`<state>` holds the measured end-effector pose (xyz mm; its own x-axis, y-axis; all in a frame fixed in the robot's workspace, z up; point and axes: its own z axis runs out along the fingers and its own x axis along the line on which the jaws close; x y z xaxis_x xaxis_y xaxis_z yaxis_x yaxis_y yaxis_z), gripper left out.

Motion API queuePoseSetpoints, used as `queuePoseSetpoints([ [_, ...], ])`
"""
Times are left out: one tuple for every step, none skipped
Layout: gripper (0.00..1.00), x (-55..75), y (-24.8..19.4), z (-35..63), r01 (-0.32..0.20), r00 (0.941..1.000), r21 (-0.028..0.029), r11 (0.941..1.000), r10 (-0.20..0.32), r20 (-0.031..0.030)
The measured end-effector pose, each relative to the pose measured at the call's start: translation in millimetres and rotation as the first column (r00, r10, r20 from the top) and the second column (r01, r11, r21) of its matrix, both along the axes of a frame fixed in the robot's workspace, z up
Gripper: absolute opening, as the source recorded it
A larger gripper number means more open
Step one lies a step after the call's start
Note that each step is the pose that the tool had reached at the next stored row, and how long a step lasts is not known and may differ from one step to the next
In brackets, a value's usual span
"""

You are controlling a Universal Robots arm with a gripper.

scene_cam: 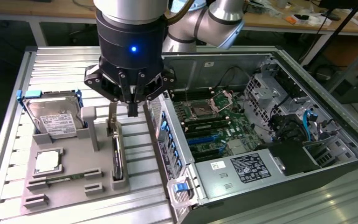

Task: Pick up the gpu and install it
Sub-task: 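Reach for the gpu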

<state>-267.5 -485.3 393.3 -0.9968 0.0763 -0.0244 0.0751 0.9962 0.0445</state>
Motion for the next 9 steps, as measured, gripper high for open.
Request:
queuePoseSetpoints([
  [0.11,-2.6,-0.5,0.0,0.000,1.0000,0.0000,1.0000,0.000,0.0000],
  [0.11,-4.4,-0.9,0.0,0.000,1.0000,0.0000,1.0000,0.000,0.0000],
  [0.11,-7.0,-1.3,0.0,0.000,1.0000,0.0000,1.0000,0.000,0.0000],
  [0.11,-9.0,-1.6,0.0,0.000,1.0000,0.0000,1.0000,0.000,0.0000],
  [0.11,-11.3,-1.9,0.0,0.000,1.0000,-0.0001,1.0000,0.000,0.0000],
  [0.11,-13.3,-2.1,0.0,0.000,1.0000,0.0000,1.0000,0.000,0.0000],
  [0.11,-15.6,-2.3,0.0,0.000,1.0000,0.0000,1.0000,0.000,0.0000],
  [0.11,-18.0,-2.4,0.0,0.000,1.0000,0.0000,1.0000,0.000,-0.0001],
  [0.11,-20.3,-2.4,0.1,0.000,1.0000,-0.0001,1.0000,0.000,-0.0001],
])
